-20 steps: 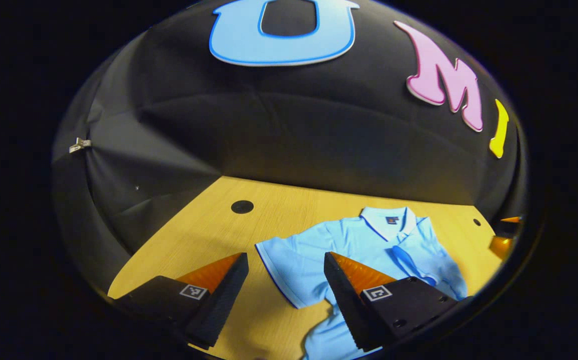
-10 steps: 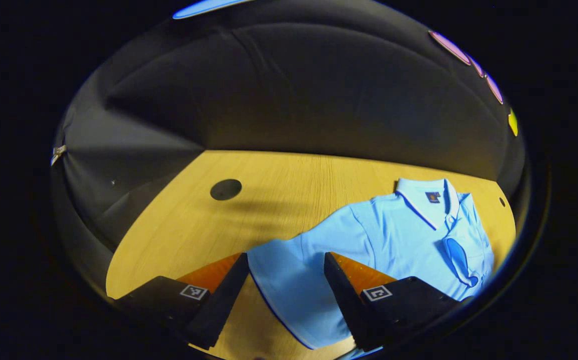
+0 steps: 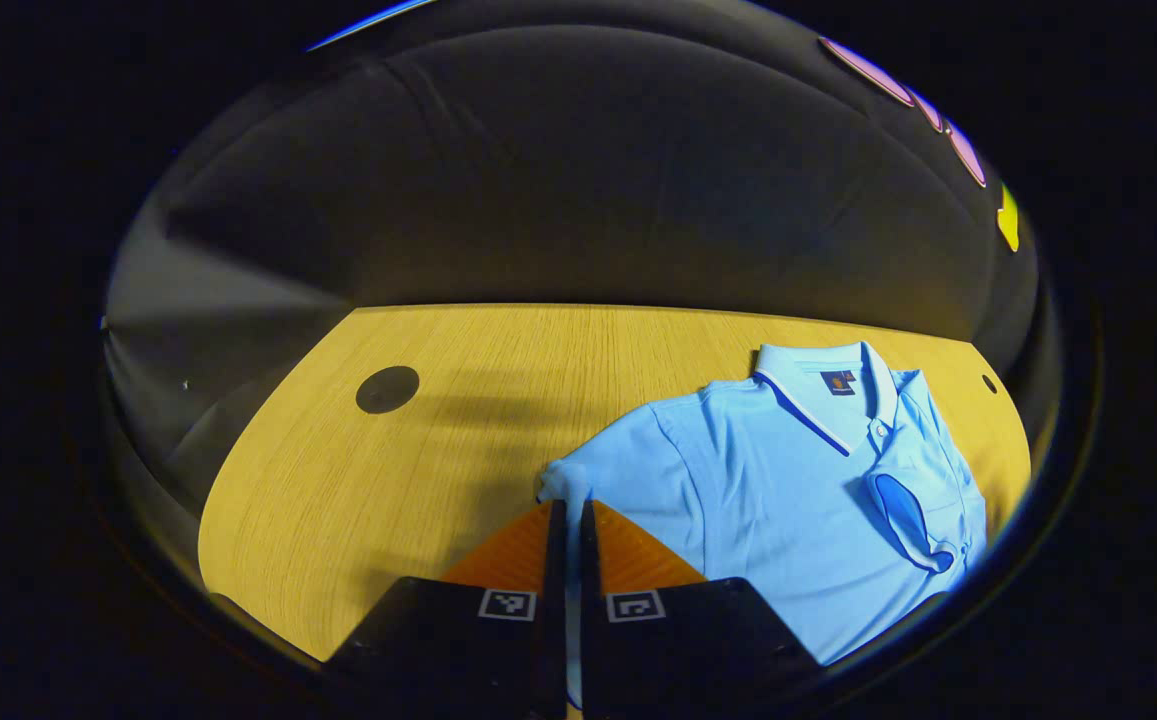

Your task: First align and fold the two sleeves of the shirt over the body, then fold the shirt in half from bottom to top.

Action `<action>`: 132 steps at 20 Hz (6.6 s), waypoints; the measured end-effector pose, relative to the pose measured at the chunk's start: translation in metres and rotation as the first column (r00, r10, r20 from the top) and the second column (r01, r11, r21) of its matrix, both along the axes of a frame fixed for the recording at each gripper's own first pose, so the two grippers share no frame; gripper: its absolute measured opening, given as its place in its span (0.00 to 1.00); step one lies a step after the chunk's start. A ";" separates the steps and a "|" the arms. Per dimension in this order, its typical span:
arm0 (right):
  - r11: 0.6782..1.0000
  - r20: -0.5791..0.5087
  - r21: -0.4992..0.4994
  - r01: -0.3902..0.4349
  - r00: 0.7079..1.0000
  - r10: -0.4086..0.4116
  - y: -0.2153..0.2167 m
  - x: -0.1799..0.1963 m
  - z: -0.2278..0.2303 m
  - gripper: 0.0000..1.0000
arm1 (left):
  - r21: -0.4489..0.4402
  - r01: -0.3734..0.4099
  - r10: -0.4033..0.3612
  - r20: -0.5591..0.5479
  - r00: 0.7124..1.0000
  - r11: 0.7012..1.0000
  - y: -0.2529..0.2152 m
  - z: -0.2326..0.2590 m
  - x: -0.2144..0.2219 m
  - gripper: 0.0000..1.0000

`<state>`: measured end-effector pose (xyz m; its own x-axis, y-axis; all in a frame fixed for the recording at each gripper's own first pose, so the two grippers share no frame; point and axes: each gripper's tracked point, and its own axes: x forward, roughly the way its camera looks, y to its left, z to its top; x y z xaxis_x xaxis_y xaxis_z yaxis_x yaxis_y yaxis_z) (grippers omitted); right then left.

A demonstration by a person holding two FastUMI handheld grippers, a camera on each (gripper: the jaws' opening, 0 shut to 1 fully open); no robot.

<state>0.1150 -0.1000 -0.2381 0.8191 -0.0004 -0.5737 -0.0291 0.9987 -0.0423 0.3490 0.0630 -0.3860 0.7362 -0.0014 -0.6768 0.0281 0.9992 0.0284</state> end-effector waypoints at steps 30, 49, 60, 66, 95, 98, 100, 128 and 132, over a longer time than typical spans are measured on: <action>0.995 -0.108 0.096 -0.018 0.994 0.028 0.037 -0.102 -0.011 0.98 | -0.137 0.151 -0.125 0.184 0.975 0.979 -0.131 0.157 -0.203 0.98; 0.997 -0.393 0.047 0.065 0.919 -0.041 0.079 -0.231 -0.118 0.96 | -0.014 0.110 -0.110 -0.191 0.975 0.994 -0.042 0.010 -0.417 0.99; 0.997 -0.397 0.072 -0.023 0.917 0.050 0.108 -0.229 -0.119 0.05 | -0.122 0.190 -0.210 -0.178 0.961 0.974 -0.087 0.013 -0.424 0.07; 0.993 -0.378 0.118 -0.011 0.924 0.056 0.107 -0.223 -0.106 0.06 | -0.156 0.212 -0.235 -0.154 0.960 0.965 -0.104 0.027 -0.425 0.06; 0.978 0.081 0.169 -0.122 0.991 0.110 0.105 0.098 0.058 0.00 | -0.174 0.180 -0.149 0.177 0.973 0.968 -0.125 0.203 -0.122 0.06; 0.980 0.105 0.150 -0.129 0.988 0.114 0.103 0.148 0.051 0.12 | -0.162 0.184 -0.151 0.197 0.969 0.969 -0.126 0.195 -0.070 0.06; 0.981 0.119 0.130 -0.142 0.985 0.127 0.103 0.181 0.045 0.06 | -0.146 0.194 -0.162 0.208 0.965 0.970 -0.125 0.185 -0.038 0.06; 1.000 0.345 -0.002 -0.022 0.938 0.021 0.082 0.253 0.044 0.98 | -0.051 0.113 -0.069 0.533 0.843 0.992 -0.106 0.246 0.000 0.98; 1.000 0.444 -0.006 -0.011 0.896 0.013 0.083 0.219 0.095 0.98 | -0.069 0.107 -0.045 0.597 0.801 0.992 -0.103 0.315 -0.069 0.97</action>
<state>0.3342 -0.0173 -0.1436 0.9886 0.0097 -0.1502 -0.0185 0.9982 -0.0573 0.2795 -0.0398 -0.0708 0.9882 -0.1150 -0.1011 0.1126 0.9932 -0.0298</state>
